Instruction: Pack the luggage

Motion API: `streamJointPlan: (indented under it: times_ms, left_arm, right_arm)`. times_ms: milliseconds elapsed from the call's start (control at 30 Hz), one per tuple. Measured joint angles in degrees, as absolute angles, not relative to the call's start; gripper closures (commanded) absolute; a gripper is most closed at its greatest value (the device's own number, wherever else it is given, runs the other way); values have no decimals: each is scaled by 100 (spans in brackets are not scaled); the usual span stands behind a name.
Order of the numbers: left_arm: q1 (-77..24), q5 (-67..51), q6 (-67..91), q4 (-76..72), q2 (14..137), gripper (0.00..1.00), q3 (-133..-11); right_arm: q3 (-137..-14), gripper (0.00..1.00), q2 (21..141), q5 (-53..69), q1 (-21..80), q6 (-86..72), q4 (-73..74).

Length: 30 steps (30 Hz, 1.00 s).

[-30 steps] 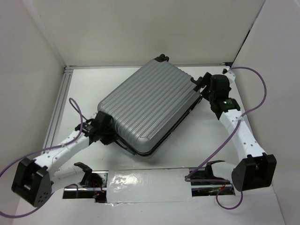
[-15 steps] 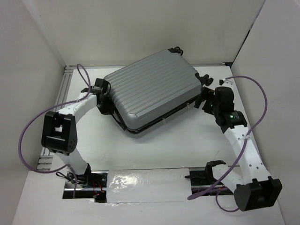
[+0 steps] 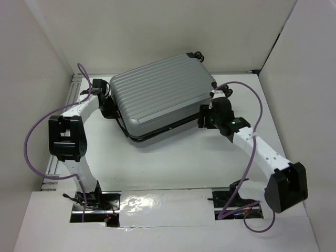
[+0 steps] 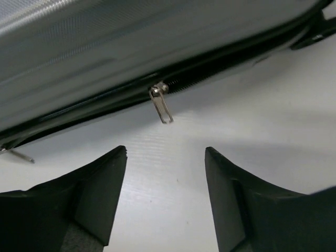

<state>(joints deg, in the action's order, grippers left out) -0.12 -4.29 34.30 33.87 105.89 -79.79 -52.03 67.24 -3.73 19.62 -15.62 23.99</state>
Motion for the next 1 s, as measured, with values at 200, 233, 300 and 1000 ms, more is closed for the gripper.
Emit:
streamJointPlan:
  times_ms: [200,233,300,1000]
  left_arm:
    - [198,-766,3138,3262,10654,100,-7968]
    - [207,-781,3127,3253,10654,100,-7968]
    - [211,-792,3094,3247,10661,100,-7972]
    - [342,-941,2858,2893,10667,100,-7874]
  right_arm:
    - [-5227,36,7730,-991,2515,-1343,1758]
    - [-5229,36,7773,-1022,2528,-1328,1721]
    - [-5238,37,7865,-1122,2571,-1291,1597]
    - [-5360,100,8178,-1890,2851,-1133,989]
